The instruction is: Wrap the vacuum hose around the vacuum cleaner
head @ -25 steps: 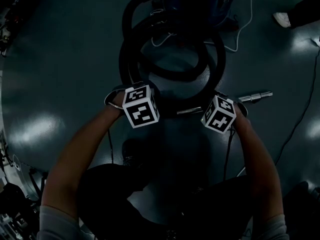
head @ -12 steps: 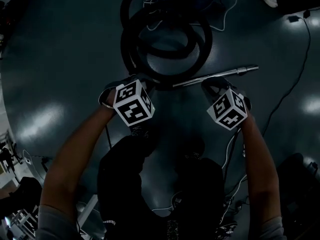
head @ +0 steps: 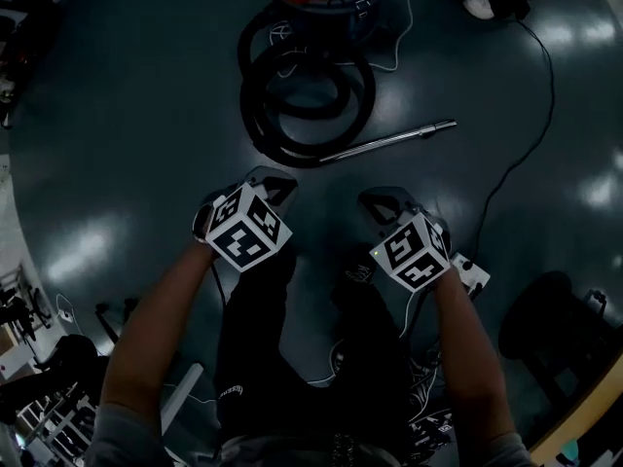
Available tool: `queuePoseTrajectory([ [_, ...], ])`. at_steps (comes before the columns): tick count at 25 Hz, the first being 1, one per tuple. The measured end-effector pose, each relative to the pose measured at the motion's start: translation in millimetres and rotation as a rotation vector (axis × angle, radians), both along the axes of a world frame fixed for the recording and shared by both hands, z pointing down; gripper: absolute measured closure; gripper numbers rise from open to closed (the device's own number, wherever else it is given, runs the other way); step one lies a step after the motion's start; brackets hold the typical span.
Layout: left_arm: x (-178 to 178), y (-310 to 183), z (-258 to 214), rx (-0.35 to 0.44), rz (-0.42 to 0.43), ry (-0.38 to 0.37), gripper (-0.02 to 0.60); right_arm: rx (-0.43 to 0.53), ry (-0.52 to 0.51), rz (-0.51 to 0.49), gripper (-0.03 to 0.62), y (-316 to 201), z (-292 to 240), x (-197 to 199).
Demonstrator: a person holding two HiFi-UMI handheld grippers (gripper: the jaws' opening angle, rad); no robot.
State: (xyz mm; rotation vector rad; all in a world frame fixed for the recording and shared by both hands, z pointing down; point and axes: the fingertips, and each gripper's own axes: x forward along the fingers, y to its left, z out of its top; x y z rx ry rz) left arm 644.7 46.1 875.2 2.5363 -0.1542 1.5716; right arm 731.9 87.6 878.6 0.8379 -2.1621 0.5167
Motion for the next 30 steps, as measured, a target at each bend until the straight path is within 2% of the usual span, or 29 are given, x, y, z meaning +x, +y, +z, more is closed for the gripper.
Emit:
queuePoseTrajectory([
  [4, -6, 18, -60, 0.039, 0.016, 0.032, 0.575, 0.02, -0.012, 0.043, 0.588, 15, -66, -17],
  [7, -27, 27, -105, 0.06, 0.013, 0.075, 0.575, 0.05, -0.025, 0.093, 0.588, 16, -113, -41],
  [13, -97, 36, -185, 0.053, -0.097, 0.191, 0.574, 0.14, -0.024, 0.184, 0.588, 8, -194, -106],
  [16, -137, 38, -218, 0.063, -0.126, 0.231, 0.574, 0.169, -0.047, 0.226, 0.588, 4, -235, -148],
  [21, -195, 45, -283, 0.082, -0.197, 0.321, 0.575, 0.259, -0.042, 0.232, 0.588, 10, -307, -218],
  [26, -232, 43, -347, 0.114, -0.288, 0.424, 0.574, 0.305, -0.12, 0.282, 0.588, 17, -364, -273],
  [30, -248, 45, -393, 0.149, -0.343, 0.485, 0.574, 0.348, -0.192, 0.304, 0.588, 17, -407, -300],
])
